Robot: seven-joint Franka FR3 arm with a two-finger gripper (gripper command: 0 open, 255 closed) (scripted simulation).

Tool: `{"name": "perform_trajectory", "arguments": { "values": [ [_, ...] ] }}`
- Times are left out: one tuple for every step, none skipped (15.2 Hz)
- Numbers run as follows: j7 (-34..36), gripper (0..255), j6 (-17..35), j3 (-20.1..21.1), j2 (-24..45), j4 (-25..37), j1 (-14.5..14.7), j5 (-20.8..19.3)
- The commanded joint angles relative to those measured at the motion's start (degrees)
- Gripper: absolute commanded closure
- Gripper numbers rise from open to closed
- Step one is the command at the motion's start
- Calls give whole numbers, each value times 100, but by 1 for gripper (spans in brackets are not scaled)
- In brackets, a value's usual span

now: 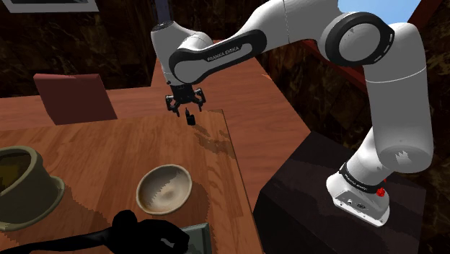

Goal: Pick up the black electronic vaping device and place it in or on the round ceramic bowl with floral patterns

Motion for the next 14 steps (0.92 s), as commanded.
{"name": "perform_trajectory", "arguments": {
  "values": [
    [1,0,9,-1,0,-8,-2,-1],
    [1,0,9,-1,0,-8,-2,-1],
    [1,0,9,-1,0,-8,-2,-1],
    [1,0,8,0,0,-7,-1,-1],
    [1,0,8,0,0,-7,-1,-1],
    [1,255,8,0,0,-7,-1,-1],
    [1,255,8,0,0,-7,-1,-1],
    [1,255,8,0,0,-7,-1,-1],
    [1,255,8,0,0,-7,-1,-1],
    [1,255,9,0,0,-8,-1,-1],
    [0,255,14,-1,-3,-16,-4,-1],
    [-1,255,12,-1,-1,-12,-4,-1],
    [2,255,12,0,-5,-16,-3,0],
    [0,255,13,1,-9,-21,-5,1]
  ]
}}
